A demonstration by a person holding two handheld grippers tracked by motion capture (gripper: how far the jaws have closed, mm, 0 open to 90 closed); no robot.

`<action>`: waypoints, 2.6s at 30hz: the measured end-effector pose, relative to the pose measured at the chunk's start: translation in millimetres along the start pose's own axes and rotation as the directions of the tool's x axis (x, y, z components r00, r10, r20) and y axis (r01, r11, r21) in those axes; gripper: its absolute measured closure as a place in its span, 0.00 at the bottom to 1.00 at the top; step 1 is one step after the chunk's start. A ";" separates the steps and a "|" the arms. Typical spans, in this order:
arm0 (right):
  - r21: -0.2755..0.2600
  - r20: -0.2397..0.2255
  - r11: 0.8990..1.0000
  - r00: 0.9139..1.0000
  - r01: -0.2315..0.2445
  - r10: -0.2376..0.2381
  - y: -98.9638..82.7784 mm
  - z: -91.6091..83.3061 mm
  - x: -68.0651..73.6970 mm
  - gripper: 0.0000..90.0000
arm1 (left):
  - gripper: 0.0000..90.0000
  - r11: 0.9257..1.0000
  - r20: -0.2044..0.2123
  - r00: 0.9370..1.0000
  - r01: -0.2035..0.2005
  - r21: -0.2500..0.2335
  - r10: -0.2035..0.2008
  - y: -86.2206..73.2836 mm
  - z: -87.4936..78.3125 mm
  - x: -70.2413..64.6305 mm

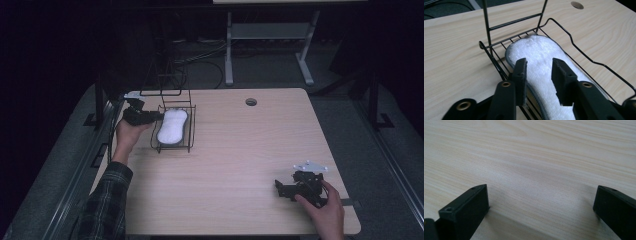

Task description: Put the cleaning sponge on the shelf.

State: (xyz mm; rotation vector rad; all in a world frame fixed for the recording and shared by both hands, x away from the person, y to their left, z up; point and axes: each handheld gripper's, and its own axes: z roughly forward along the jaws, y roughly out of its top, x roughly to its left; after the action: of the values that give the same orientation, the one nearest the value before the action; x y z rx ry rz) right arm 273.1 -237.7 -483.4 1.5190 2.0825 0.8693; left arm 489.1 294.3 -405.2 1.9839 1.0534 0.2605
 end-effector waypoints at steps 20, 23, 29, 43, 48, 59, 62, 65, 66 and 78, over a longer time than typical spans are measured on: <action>0.000 0.000 1.000 1.000 0.000 0.000 0.0 0.0 0.0 0.00 | 1.00 0.997 0.055 0.997 -0.063 0.052 0.060 -27.7 0.7 -27.2; 0.000 0.000 1.000 1.000 -0.001 0.001 0.0 0.0 0.1 0.00 | 1.00 0.996 0.061 0.996 -0.065 0.054 0.062 -27.6 4.4 -30.0; 0.000 0.000 1.000 1.000 0.000 0.000 0.0 0.0 0.0 0.00 | 1.00 0.996 0.065 0.995 -0.073 0.053 0.070 -26.0 10.6 -35.3; 0.000 0.000 1.000 1.000 0.000 0.000 0.0 0.0 0.0 0.00 | 1.00 0.998 0.073 0.996 -0.059 0.037 0.056 -24.8 3.0 -35.8; 0.000 0.000 1.000 1.000 0.001 -0.001 0.0 0.0 0.0 0.00 | 1.00 0.998 0.070 0.996 -0.053 0.018 0.051 -28.8 -10.1 -41.5; 0.000 0.000 1.000 1.000 0.000 0.000 0.0 0.0 0.0 0.00 | 1.00 0.998 0.052 0.997 -0.065 0.013 0.064 -42.9 -36.6 -54.9; 0.000 0.000 1.000 1.000 0.000 0.000 0.0 0.0 0.0 0.00 | 0.95 0.997 0.041 0.997 -0.074 0.018 0.073 -46.2 -44.9 -61.0; 0.000 0.000 1.000 1.000 -0.001 0.001 0.0 0.0 0.0 0.00 | 0.85 0.996 0.036 0.996 -0.084 0.015 0.083 -51.0 -51.0 -69.0; 0.000 0.000 1.000 1.000 0.000 0.000 0.0 0.0 0.0 0.00 | 0.82 0.996 0.044 0.995 -0.087 0.019 0.086 -53.1 -52.4 -72.5; 0.000 0.000 1.000 1.000 0.000 0.000 0.0 0.0 0.0 0.00 | 0.29 0.990 0.004 0.992 -0.129 0.053 0.129 -75.5 -61.6 -100.1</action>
State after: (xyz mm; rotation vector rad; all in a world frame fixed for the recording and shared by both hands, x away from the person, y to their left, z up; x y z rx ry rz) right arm 273.1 -237.7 -483.4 1.5192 2.0826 0.8693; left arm 350.6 276.0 -405.6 2.1033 0.9419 0.3035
